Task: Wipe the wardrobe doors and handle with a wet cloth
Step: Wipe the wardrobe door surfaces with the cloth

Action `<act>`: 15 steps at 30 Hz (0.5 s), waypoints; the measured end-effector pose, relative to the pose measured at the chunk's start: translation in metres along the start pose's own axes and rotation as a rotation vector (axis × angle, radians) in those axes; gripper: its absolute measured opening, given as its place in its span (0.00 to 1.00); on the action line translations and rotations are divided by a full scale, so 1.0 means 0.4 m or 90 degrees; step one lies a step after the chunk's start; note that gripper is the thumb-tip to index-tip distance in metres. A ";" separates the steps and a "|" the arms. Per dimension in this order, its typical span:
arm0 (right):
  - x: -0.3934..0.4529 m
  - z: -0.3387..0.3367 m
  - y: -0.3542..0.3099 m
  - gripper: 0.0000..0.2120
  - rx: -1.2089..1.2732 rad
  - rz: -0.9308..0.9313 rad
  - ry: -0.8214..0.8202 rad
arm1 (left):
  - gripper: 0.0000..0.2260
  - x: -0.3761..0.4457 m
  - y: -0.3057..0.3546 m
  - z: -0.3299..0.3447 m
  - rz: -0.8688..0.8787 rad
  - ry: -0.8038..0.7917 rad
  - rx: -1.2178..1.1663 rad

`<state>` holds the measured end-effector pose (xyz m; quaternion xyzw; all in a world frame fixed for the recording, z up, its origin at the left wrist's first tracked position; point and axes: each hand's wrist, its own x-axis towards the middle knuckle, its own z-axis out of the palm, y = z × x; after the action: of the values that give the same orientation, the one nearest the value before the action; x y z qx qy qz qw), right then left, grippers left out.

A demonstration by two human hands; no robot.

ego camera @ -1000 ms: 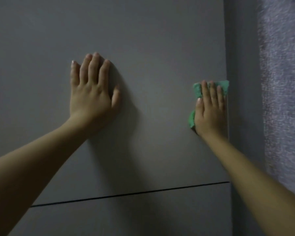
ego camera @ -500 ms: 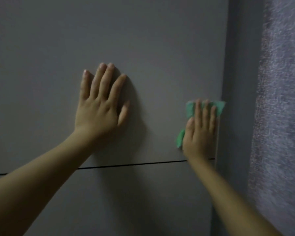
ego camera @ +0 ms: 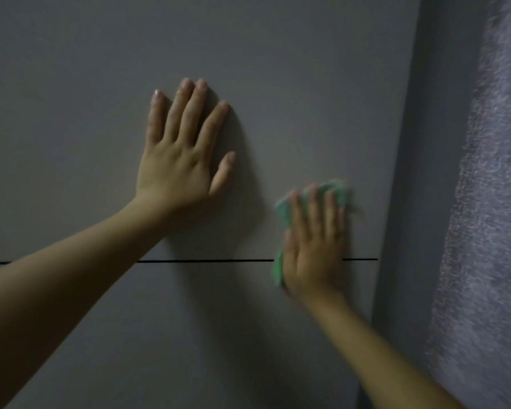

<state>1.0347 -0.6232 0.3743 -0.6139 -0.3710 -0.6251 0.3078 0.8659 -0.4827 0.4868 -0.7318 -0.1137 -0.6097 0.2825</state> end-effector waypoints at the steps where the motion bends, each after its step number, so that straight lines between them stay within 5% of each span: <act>1: -0.057 -0.011 -0.016 0.24 0.004 -0.097 -0.056 | 0.29 0.000 -0.002 -0.006 0.003 -0.011 -0.005; 4: -0.077 -0.047 0.043 0.25 -0.013 -0.220 -0.130 | 0.27 0.002 -0.012 -0.033 0.001 -0.037 -0.086; 8: 0.138 -0.015 0.054 0.24 -0.055 0.047 0.002 | 0.27 -0.059 -0.058 -0.115 -0.087 -0.043 -0.147; 11: 0.261 0.033 -0.121 0.24 -0.010 0.167 0.087 | 0.28 -0.142 -0.114 -0.165 -0.157 -0.049 -0.137; 15: 0.122 0.033 -0.338 0.23 0.054 -0.208 -0.034 | 0.28 -0.242 -0.165 -0.191 -0.202 -0.086 -0.101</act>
<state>0.9256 -0.5362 0.4111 -0.5485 -0.4997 -0.6341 0.2176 0.7465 -0.4539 0.4199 -0.7638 -0.1981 -0.6033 0.1156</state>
